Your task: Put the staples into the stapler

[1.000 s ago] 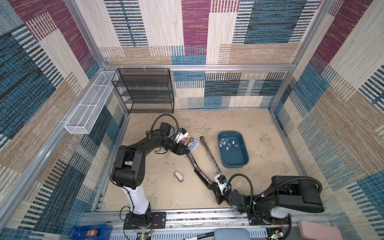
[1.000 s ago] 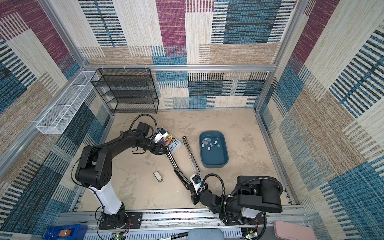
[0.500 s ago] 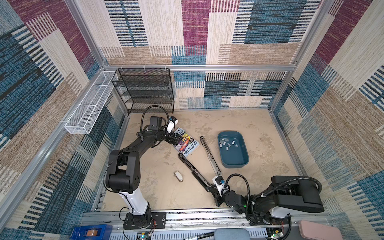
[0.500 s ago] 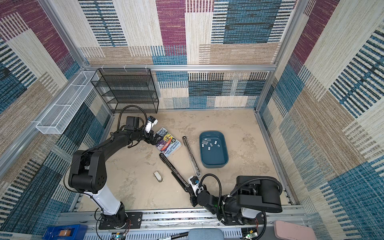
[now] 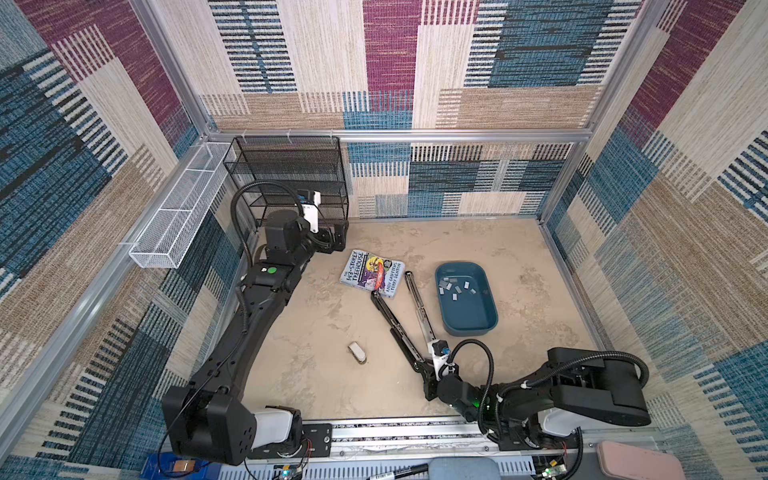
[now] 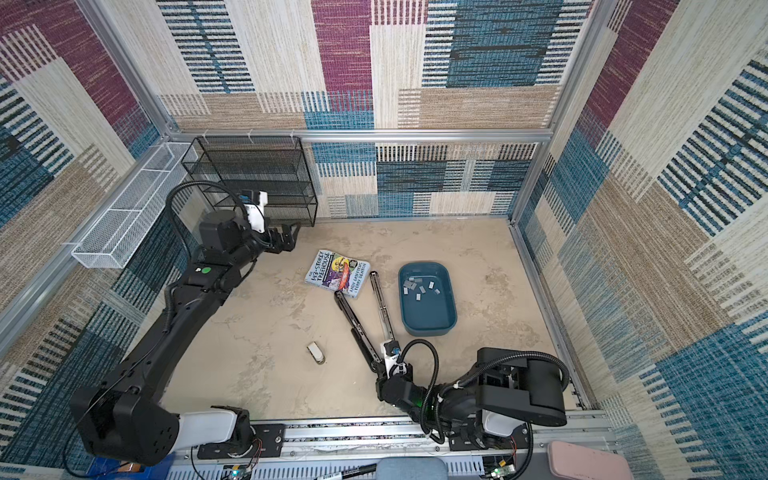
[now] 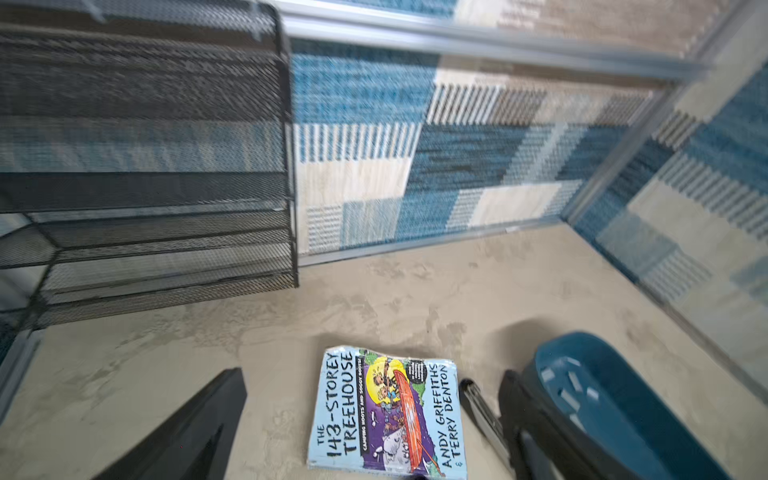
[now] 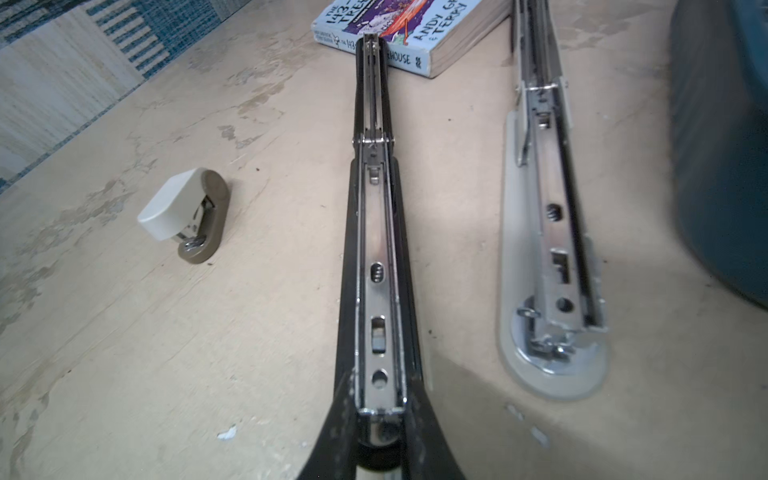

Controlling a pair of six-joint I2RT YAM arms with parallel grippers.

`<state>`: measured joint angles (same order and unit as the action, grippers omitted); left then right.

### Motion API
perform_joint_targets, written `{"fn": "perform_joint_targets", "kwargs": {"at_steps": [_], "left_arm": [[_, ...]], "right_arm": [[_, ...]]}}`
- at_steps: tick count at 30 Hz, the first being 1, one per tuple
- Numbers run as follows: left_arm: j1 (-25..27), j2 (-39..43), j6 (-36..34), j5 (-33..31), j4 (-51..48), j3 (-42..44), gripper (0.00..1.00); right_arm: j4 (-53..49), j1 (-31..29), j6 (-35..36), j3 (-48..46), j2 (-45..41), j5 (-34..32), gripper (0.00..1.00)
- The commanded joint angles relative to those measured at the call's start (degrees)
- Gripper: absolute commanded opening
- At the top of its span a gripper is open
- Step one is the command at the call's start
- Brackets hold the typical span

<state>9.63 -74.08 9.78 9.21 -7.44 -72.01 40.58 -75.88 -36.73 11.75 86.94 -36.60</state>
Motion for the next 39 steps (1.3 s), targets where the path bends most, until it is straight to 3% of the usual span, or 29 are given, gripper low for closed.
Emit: {"fn": "perform_joint_targets", "kwargs": {"at_steps": [1,5,9,11,14,17,20,21,23,26,33,39], "left_arm": [[0.0,3.6,12.1,4.9,1.2,3.6,0.99],[0.1,5.0,8.1,12.7,-4.5,-0.6,0.99],[0.1,4.5,-5.7,19.0,-12.0,-4.4,0.99],[0.4,5.2,-14.1,21.5,-11.4,-2.7,0.99],[1.9,5.8,-34.1,25.9,-15.8,-0.6,0.92],[4.3,6.1,-63.2,29.1,-32.9,-0.7,0.82],[9.6,7.3,-86.5,17.0,-44.5,4.1,0.81],[11.5,7.7,-90.4,12.9,-45.6,6.7,0.81],[14.2,8.5,-94.7,6.9,-46.3,11.9,0.81],[17.5,10.0,-100.3,4.7,-46.5,18.4,0.8],[23.2,7.9,-103.8,1.0,-45.6,23.2,0.72],[25.4,2.5,-104.1,-1.0,-38.5,25.9,0.68]], "right_arm": [[-8.1,1.3,-3.2,0.2,-0.6,-1.4,0.0],[-8.9,2.7,-2.0,1.4,0.6,0.6,0.0],[-11.6,2.7,-2.4,3.2,-0.8,-0.3,0.0],[-13.0,2.7,-2.9,3.2,-2.8,-1.0,0.1],[-15.7,2.7,-2.6,3.8,-6.1,-1.0,0.26],[-18.0,2.7,-1.3,4.6,-9.2,-0.8,0.48],[-20.1,2.7,0.6,5.2,-13.1,-1.4,0.63],[-20.5,2.7,1.2,5.3,-14.7,-1.7,0.65],[-20.9,2.9,2.9,4.8,-19.2,-2.0,0.71],[-21.4,3.9,5.1,3.6,-25.7,-1.8,0.76],[-26.1,12.2,10.6,1.6,-40.7,1.8,0.83],[-25.7,19.7,12.8,-1.6,-49.6,4.3,0.89]]}}
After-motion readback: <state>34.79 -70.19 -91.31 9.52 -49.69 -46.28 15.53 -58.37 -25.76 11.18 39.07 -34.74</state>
